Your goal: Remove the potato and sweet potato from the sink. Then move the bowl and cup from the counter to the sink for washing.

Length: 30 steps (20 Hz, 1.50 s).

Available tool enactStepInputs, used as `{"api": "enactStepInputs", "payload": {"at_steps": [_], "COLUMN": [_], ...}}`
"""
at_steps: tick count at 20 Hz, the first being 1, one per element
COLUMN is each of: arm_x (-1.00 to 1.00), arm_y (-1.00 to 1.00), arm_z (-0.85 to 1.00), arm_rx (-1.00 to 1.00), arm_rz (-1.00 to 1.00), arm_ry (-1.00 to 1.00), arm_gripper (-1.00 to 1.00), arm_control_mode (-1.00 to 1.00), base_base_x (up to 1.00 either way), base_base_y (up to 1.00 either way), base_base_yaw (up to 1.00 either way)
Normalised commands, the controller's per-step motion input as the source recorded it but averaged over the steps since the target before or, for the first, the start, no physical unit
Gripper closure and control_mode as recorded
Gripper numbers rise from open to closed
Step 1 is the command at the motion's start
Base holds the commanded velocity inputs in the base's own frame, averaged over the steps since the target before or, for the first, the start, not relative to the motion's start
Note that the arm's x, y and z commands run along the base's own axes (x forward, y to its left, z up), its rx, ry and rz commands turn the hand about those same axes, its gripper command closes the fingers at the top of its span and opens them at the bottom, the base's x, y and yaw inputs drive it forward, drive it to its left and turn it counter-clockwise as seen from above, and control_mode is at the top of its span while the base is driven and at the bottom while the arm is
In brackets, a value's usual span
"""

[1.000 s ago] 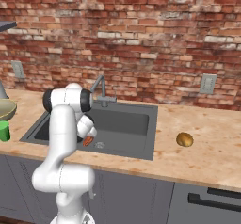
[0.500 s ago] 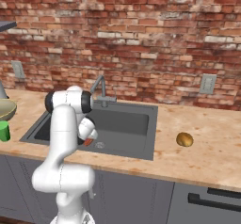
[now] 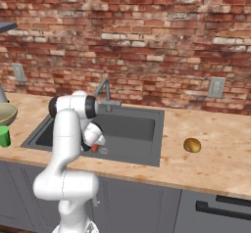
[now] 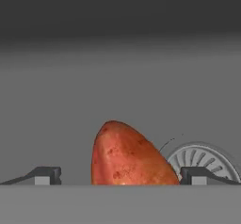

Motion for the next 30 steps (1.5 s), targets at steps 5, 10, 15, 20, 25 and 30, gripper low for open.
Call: {"api": "enactStepInputs", "payload": {"at_steps": [5,10,15,20,25,30], "arm_x": [-0.01,-0.02,0.00,-0.03,-0.21,-0.16], "arm_y": [-0.06,-0.03,-0.01,-0.02,-0.08,-0.14], "arm_z": [-0.17,-0.16,-0.18,-0.13,-0.02,0.02], "arm_rx": [0.00,0.00,0.00,0.00,0.00,0.00], "arm_rz": [0.00,0.00,0.00,0.00,0.00,0.01], "arm_ry": [0.03,0.01,0.00,0.03,0.00,0.00], "arm_gripper": [-1.00,-1.00,1.00,1.00,1.00,1.00], "arm_control_mode": [-1.00,-1.00,-1.00,-1.00,-1.00,-1.00], "base_base_x": [0.00,0.00,0.00,0.00,0.00,0.00], "base_base_y": [0.00,0.00,0.00,0.00,0.00,0.00], "base_base_yaw": [0.00,0.00,0.00,0.00,0.00,0.00]}}
